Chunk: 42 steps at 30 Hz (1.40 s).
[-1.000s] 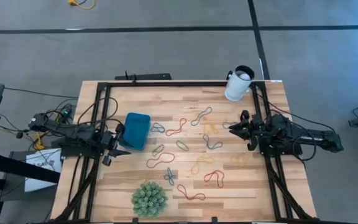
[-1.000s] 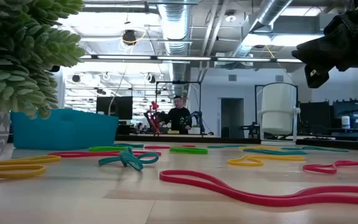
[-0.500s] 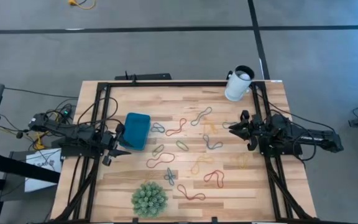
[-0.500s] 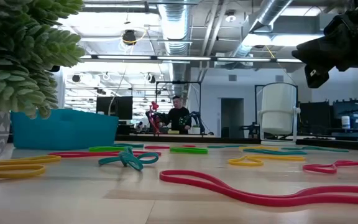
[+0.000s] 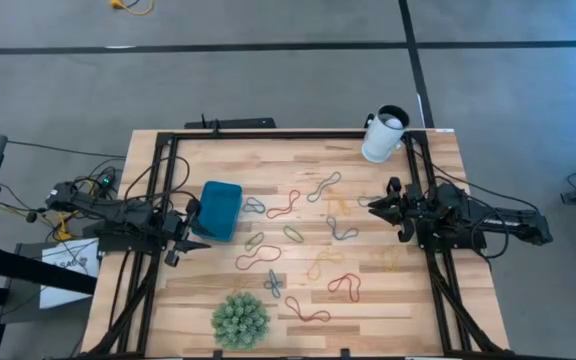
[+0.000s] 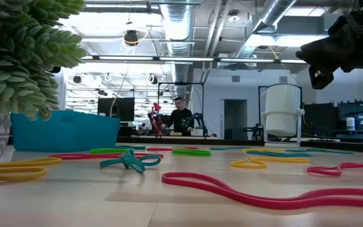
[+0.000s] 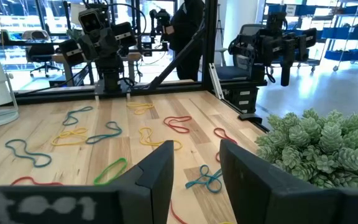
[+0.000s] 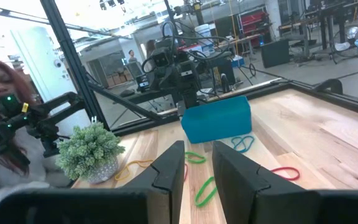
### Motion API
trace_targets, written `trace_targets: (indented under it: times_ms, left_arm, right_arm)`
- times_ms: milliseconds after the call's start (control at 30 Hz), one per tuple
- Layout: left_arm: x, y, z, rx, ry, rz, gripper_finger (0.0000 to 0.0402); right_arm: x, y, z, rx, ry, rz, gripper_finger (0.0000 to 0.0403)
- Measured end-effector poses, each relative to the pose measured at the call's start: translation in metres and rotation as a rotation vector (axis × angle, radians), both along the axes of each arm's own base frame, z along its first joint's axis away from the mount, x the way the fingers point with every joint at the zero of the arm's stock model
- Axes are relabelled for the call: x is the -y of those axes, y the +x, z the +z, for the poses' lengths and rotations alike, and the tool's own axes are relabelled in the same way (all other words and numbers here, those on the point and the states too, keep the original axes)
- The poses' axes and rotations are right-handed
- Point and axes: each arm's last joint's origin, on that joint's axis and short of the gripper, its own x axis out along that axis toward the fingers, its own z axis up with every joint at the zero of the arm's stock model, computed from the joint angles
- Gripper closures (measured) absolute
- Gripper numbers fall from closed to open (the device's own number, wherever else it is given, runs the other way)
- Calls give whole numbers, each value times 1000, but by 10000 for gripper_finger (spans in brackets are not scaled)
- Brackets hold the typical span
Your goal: Pick and place items into bin
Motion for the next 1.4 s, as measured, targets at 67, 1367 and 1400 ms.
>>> trace_targets:
  times_ms: [67, 1367, 1400]
  left_arm:
    - [0, 0, 0, 0, 0, 0, 281]
    - [0, 0, 4, 36, 0, 0, 281]
    - [0, 0, 4, 33, 1, 1, 281]
  right_arm:
    - [0, 0, 0, 0, 0, 0, 326]
    - [0, 0, 0, 0, 0, 0, 326]
    - [0, 0, 0, 0, 0, 0, 326]
